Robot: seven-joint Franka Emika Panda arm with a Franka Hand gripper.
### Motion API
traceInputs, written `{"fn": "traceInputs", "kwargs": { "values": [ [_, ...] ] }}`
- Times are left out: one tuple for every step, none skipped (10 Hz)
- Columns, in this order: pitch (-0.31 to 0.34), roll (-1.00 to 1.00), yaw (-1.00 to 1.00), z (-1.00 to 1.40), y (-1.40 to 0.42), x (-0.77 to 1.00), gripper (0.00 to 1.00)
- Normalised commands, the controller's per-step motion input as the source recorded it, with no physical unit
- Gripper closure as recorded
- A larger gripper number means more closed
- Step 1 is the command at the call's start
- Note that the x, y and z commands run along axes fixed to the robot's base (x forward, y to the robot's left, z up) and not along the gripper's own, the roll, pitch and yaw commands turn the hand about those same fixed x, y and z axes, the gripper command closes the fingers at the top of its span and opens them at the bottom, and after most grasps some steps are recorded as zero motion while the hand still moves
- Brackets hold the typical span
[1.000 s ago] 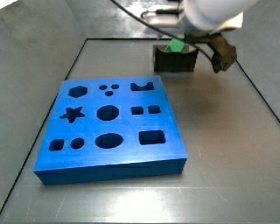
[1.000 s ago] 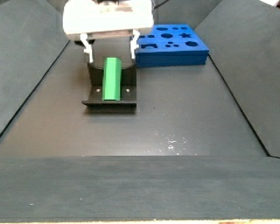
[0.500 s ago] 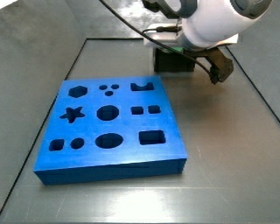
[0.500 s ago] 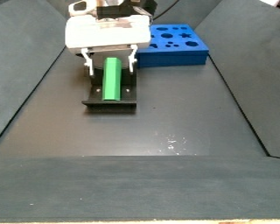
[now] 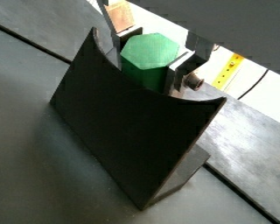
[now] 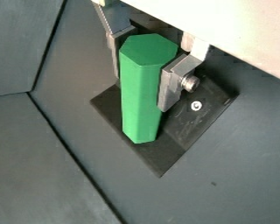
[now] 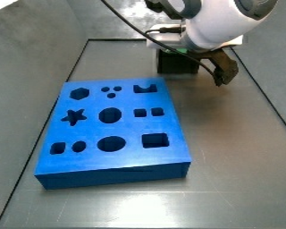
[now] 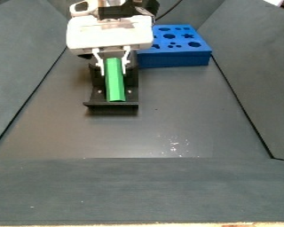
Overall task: Pick up the hexagon object. Move up. Place the hexagon object on the fixture. Regrasp the hexagon object. Move to above the board. Insert the hexagon object.
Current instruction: Move to above the board.
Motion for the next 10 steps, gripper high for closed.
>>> {"fn": "traceInputs", "kwargs": {
  "values": [
    [0.234, -0.01, -0.17, 1.00, 0.20, 0.00, 1.00],
    [0.231, -0.05, -0.07, 1.00, 0.19, -0.01, 1.00],
    [0.229, -0.06, -0.02, 1.00, 0.19, -0.02, 1.00],
    [0.215, -0.07, 0.07, 1.00, 0.17, -0.02, 1.00],
    [0.204, -0.07, 0.10, 1.00, 0.17, -0.02, 1.00],
    [0.142, -0.06, 0.15, 1.00, 0.16, -0.02, 1.00],
    [0.122, -0.06, 0.16, 1.00, 0.15, -0.02, 1.00],
    [0.074, -0.05, 0.16, 1.00, 0.15, -0.02, 1.00],
    [0.047, -0.05, 0.16, 1.00, 0.14, -0.02, 1.00],
    [0.012, -0.04, 0.14, 1.00, 0.13, -0.01, 1.00]
  ]
}}
